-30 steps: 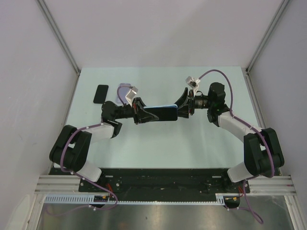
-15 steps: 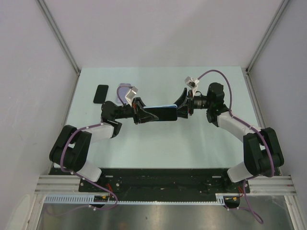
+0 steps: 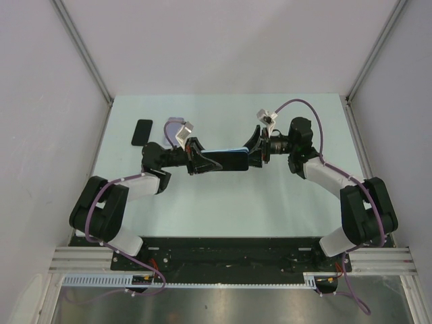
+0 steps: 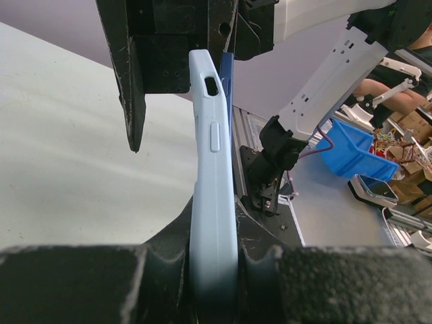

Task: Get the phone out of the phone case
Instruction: Remove the phone case from the phone.

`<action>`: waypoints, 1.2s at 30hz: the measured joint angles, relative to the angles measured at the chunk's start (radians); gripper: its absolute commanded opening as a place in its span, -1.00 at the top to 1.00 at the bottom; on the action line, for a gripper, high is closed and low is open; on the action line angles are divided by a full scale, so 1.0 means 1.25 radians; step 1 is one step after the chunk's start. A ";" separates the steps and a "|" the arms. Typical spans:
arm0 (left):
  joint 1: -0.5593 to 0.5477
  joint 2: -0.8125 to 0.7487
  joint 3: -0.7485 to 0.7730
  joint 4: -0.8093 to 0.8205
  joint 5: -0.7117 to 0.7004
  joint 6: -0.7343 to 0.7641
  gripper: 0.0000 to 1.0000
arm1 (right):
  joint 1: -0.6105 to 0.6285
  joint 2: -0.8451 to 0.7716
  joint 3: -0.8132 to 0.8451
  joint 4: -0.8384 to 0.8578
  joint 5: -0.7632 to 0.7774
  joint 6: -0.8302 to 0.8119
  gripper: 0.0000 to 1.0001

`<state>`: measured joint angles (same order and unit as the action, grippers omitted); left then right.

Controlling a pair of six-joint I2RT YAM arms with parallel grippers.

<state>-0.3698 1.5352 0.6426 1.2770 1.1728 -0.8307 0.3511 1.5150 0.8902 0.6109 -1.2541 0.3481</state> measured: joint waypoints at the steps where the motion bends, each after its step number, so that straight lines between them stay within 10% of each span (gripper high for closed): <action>1: 0.000 0.000 0.000 0.000 0.001 0.000 0.99 | 0.001 0.000 0.000 0.002 0.000 0.000 -0.10; 13: 0.001 0.003 0.000 0.006 0.010 -0.006 0.99 | 0.017 0.010 0.000 0.025 0.000 0.019 -0.02; 36: 0.001 0.013 -0.001 0.005 -0.008 -0.006 0.99 | 0.038 0.036 0.000 0.101 -0.021 0.090 0.79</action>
<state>-0.3691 1.5520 0.6418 1.2839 1.1629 -0.8383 0.3985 1.5600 0.8906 0.7372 -1.2808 0.4610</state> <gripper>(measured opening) 0.197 0.148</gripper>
